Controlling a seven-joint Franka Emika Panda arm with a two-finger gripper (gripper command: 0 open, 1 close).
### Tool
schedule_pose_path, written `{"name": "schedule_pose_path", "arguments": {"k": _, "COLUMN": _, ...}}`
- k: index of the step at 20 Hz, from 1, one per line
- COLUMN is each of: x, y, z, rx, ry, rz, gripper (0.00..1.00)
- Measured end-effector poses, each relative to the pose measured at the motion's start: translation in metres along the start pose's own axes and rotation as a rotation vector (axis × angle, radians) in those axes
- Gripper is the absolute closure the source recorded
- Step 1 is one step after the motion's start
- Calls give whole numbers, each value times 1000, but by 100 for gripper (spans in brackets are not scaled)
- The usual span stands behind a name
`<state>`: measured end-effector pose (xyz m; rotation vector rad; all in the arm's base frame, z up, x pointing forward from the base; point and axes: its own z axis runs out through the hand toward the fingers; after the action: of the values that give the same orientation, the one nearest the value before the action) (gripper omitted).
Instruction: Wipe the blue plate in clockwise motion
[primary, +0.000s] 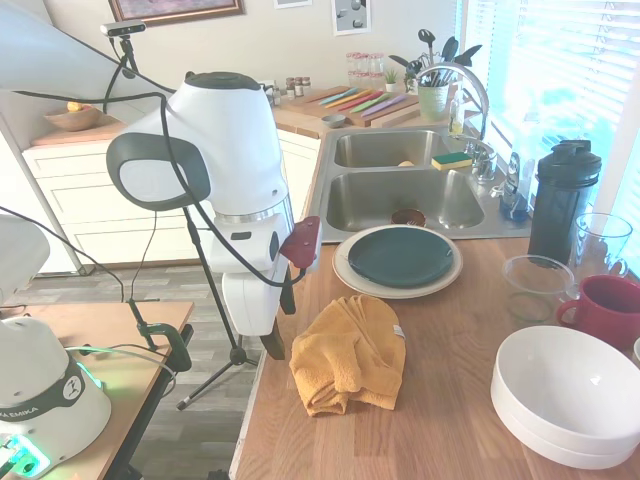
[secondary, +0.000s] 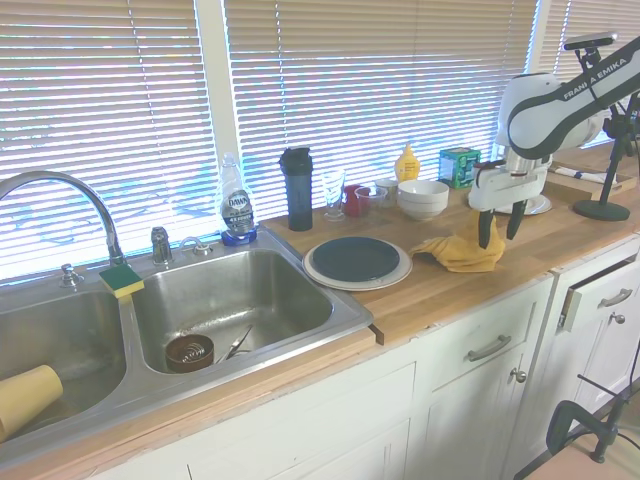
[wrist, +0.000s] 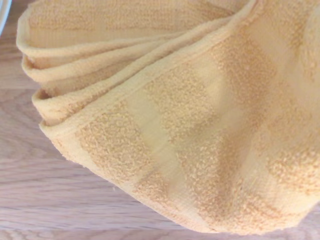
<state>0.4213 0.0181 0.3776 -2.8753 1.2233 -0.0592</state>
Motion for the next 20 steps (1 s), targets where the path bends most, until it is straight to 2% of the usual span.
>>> {"name": "schedule_pose_path", "arguments": {"k": 13, "x": 5, "y": 0, "z": 1, "rx": -2, "ry": 10, "rz": 6, "gripper": 0}}
{"name": "schedule_pose_path", "arguments": {"k": 20, "x": 17, "y": -18, "z": -9, "rx": -12, "ry": 50, "rz": 7, "gripper": 0}}
